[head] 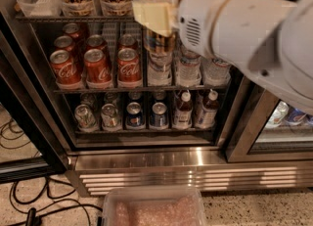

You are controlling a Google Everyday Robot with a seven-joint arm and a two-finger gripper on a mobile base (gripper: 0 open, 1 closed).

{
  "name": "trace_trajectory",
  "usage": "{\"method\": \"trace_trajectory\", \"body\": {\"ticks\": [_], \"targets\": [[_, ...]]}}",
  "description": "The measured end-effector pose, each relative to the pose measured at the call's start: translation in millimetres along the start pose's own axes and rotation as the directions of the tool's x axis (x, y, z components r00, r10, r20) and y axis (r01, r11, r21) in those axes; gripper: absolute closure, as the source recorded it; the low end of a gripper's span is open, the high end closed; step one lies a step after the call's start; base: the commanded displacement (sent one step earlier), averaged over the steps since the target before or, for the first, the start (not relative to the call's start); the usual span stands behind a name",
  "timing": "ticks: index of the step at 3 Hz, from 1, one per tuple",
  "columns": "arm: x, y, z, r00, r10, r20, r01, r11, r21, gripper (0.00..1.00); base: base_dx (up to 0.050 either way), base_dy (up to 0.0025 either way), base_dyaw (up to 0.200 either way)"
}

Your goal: Pick orange can from top shelf of fridge

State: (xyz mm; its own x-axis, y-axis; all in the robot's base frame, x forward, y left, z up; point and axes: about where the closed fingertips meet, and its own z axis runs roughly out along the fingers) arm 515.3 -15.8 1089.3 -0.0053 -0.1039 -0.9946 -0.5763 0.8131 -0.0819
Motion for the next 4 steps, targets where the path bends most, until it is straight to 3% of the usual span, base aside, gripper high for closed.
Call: {"method": "trace_trajectory", "body": {"ticks": [1,2,3,4], "targets": [[22,14,-32,0.995,0.014,-0.094,-0.021,0.9976,-0.066,1.00,0.000,0.00000,0.000],[32,25,-53,0.986,0.005,-0.164,-0.032,0.9860,-0.164,1.00,0.000,0.00000,0.000],[40,38,-70,0.978,-0.003,-0.211,-0.060,0.9539,-0.294,1.00,0.000,0.00000,0.000],[46,46,-84,0.971,-0.005,-0.238,-0.096,0.9070,-0.410,1.00,0.000,0.00000,0.000]]}}
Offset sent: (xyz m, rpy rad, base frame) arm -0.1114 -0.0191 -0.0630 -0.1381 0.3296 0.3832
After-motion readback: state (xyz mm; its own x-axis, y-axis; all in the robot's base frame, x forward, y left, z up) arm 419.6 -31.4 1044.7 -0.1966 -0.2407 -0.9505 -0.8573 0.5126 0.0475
